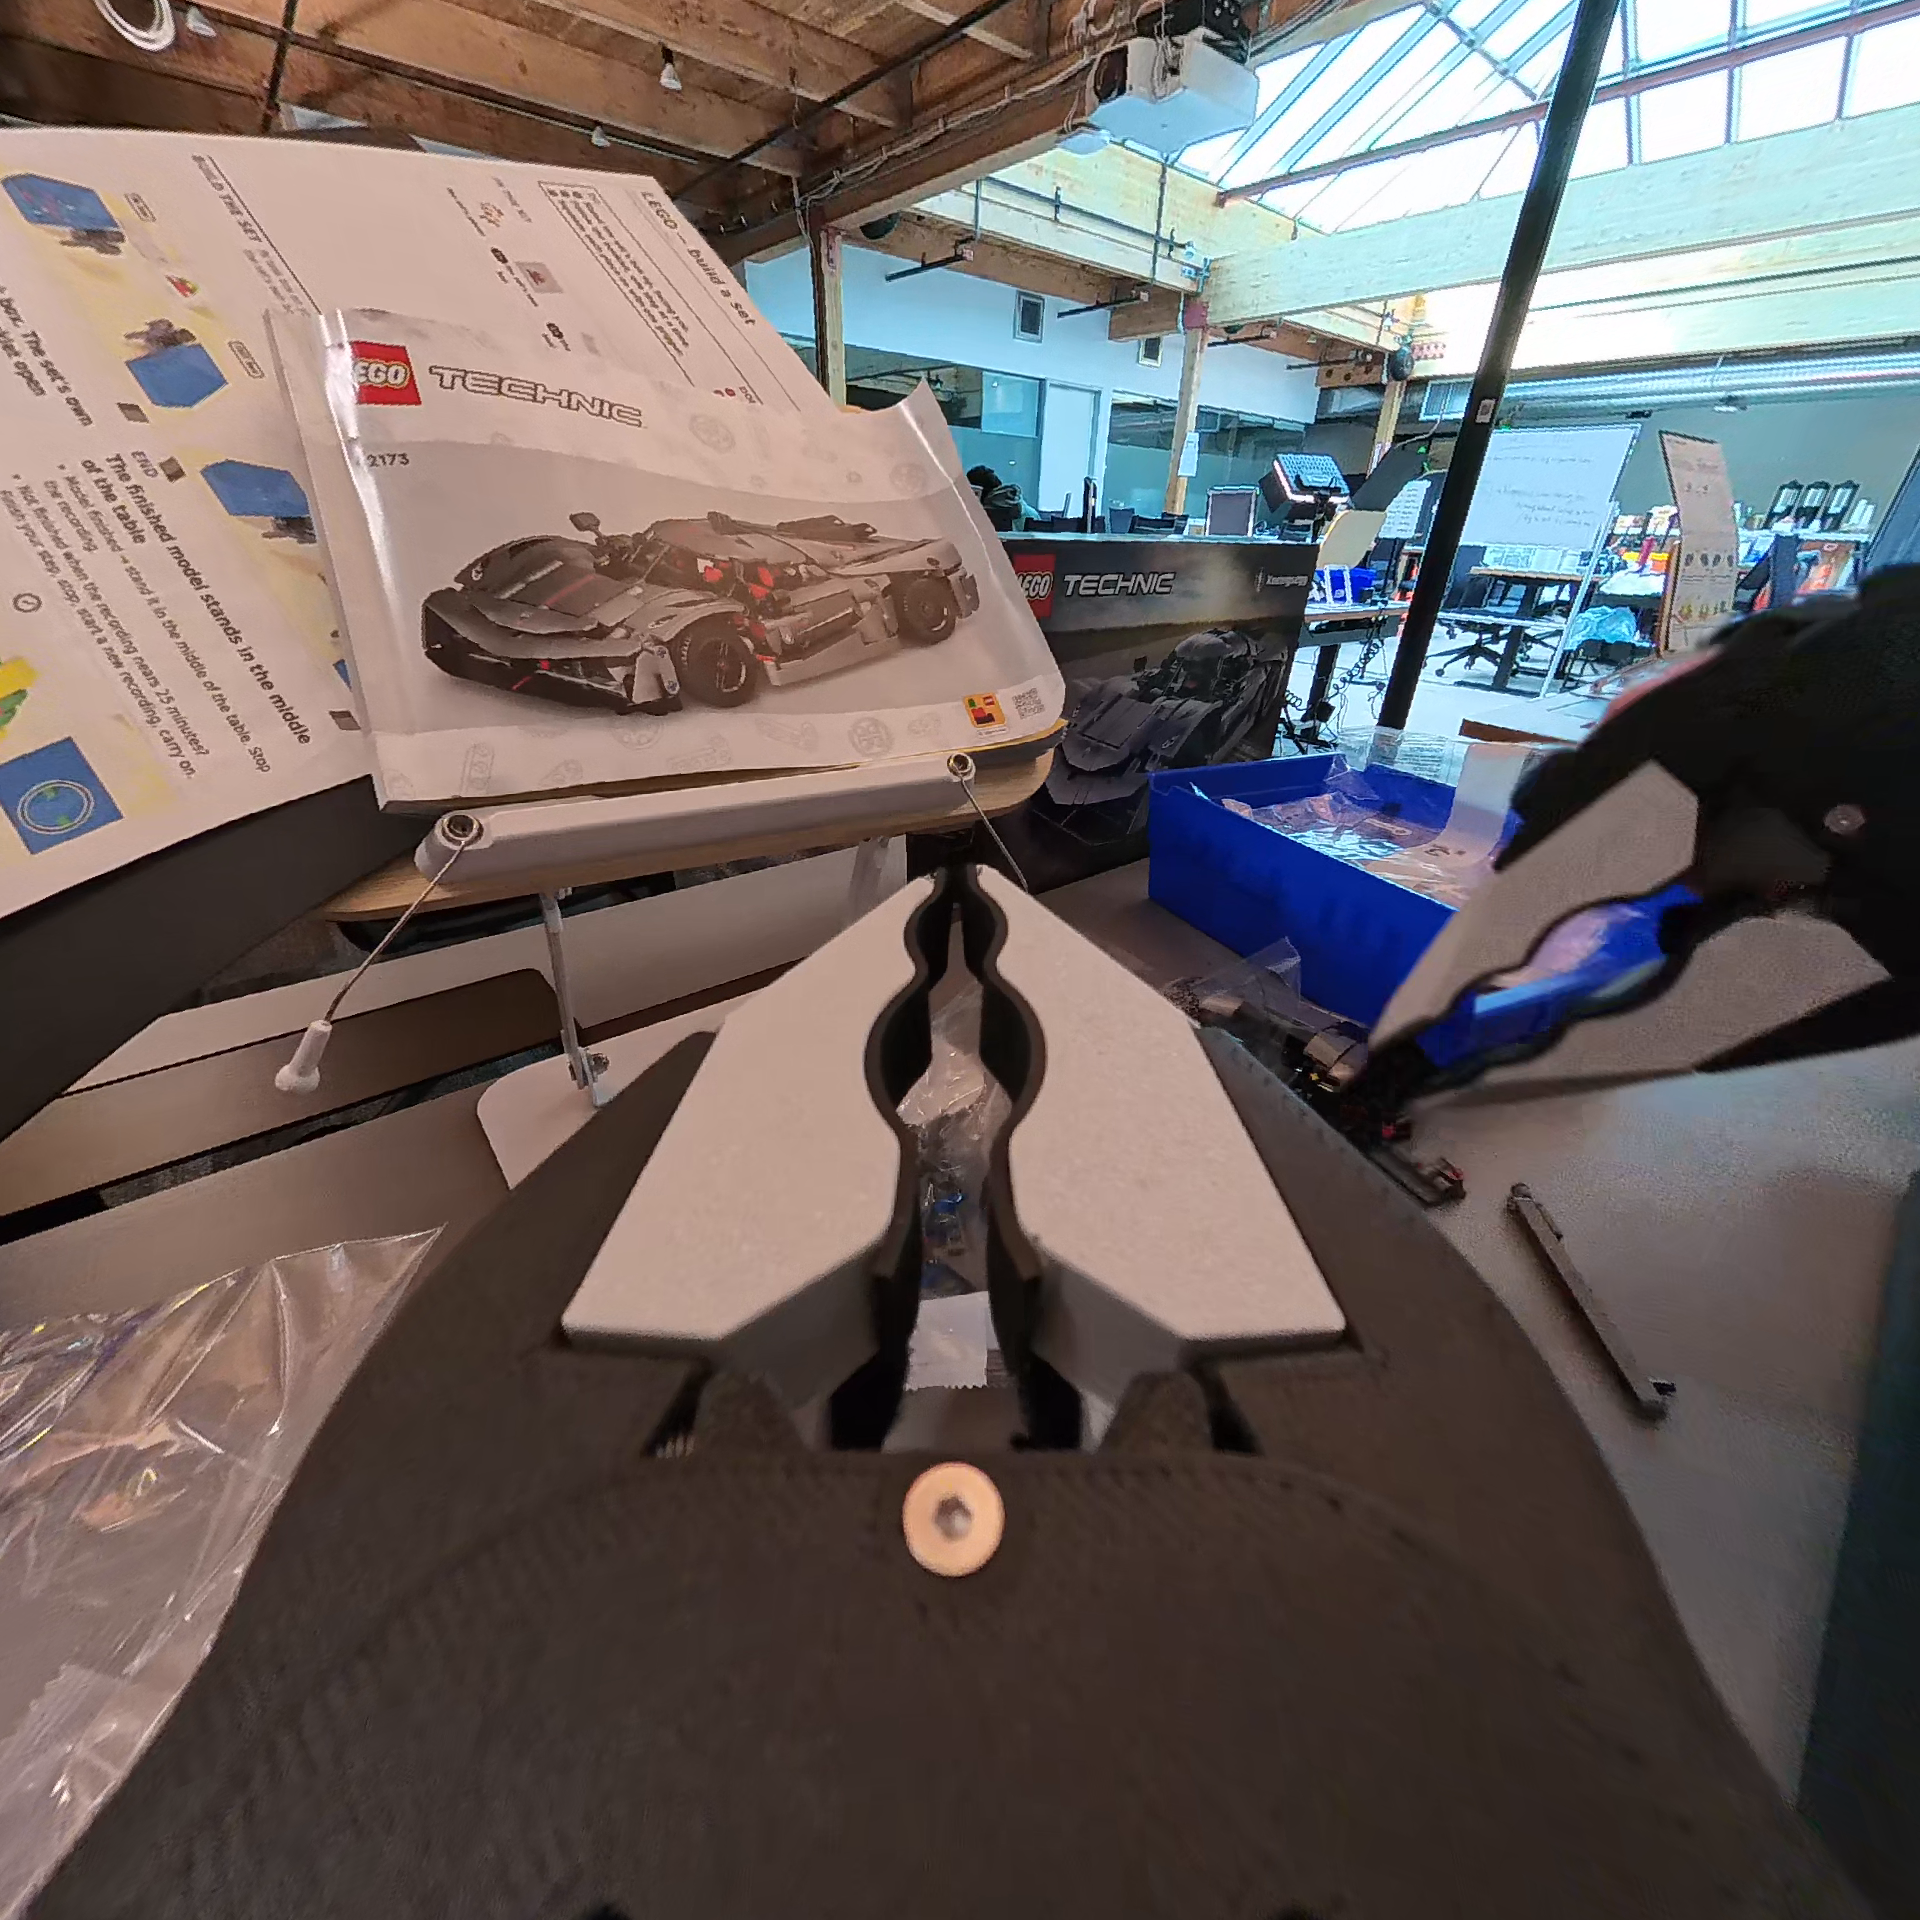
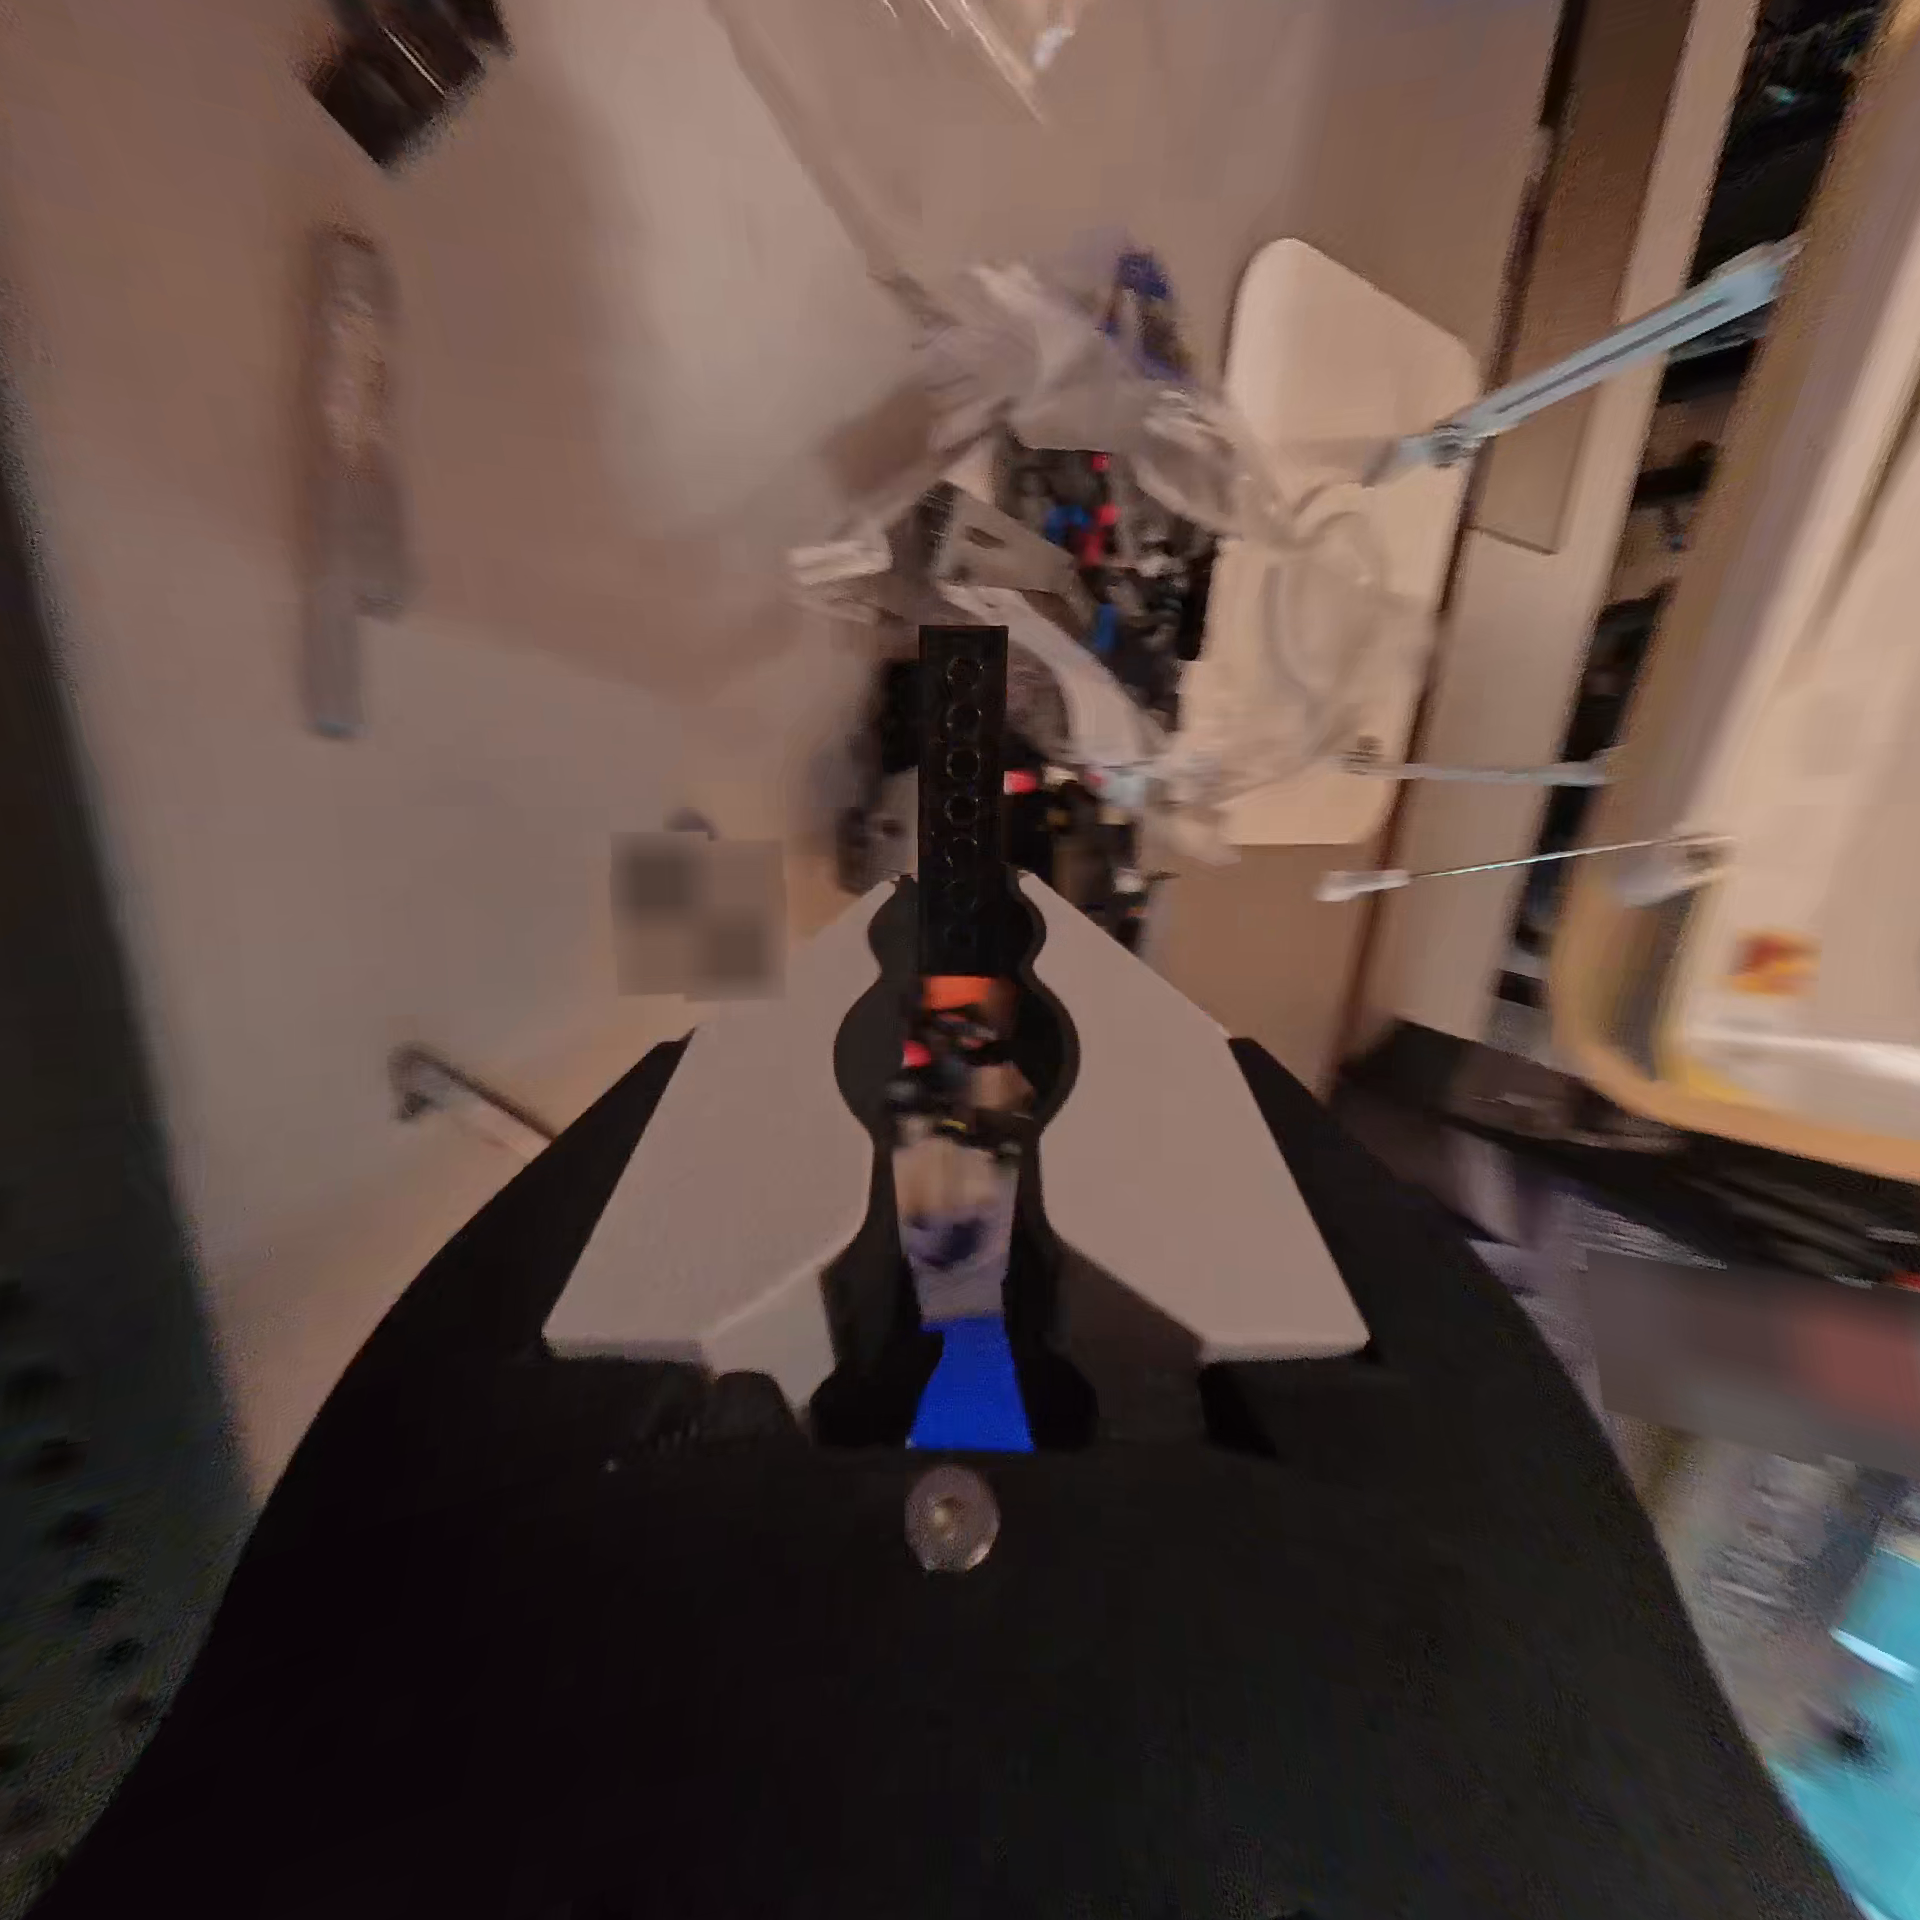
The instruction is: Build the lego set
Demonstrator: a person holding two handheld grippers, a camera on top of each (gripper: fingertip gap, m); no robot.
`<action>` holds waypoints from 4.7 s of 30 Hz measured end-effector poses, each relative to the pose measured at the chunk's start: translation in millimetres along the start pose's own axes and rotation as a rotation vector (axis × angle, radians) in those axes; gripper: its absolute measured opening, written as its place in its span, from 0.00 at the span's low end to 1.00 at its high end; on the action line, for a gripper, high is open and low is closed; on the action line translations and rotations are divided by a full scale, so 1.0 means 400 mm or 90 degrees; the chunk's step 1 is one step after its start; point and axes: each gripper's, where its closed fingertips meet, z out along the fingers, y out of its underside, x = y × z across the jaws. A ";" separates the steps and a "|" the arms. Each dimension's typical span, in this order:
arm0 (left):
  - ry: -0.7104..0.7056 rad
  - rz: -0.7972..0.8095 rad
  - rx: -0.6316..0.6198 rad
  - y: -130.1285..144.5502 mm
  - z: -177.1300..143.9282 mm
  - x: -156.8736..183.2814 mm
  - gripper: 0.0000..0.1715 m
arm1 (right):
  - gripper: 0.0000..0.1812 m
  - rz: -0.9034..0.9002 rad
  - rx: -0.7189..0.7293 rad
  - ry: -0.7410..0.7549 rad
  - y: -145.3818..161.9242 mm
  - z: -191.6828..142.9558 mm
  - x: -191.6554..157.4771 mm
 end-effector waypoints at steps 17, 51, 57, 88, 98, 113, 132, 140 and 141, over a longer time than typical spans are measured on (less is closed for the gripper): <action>0.003 -0.019 0.021 -0.016 -0.015 -0.010 0.00 | 0.09 -0.086 -0.094 0.040 -0.033 0.028 0.131; 0.142 0.158 -0.089 0.076 0.061 0.184 0.03 | 0.03 0.085 -0.035 -0.313 0.226 0.094 -0.351; 0.219 0.174 -0.092 0.085 0.053 0.242 0.04 | 0.03 0.201 0.146 -0.278 0.136 0.028 -0.239; 0.487 0.091 -0.064 0.093 0.010 0.427 0.03 | 0.03 0.373 0.626 -0.268 -0.077 -0.153 -0.073; 0.415 0.250 -0.082 0.124 0.024 0.428 0.02 | 0.07 0.397 0.676 -0.248 -0.079 -0.190 -0.044; 0.420 0.244 -0.070 0.113 0.018 0.431 0.02 | 0.01 0.378 0.695 -0.252 -0.090 -0.205 -0.054; 0.477 0.067 -0.033 0.050 -0.016 0.365 0.03 | 0.01 0.366 0.675 -0.143 -0.033 -0.262 -0.016; 0.422 0.071 -0.026 0.036 -0.028 0.299 0.02 | 0.01 0.350 0.532 -0.138 -0.083 -0.094 0.044; 0.409 0.069 -0.027 0.035 -0.028 0.284 0.02 | 0.01 0.340 0.497 -0.123 -0.089 -0.062 0.055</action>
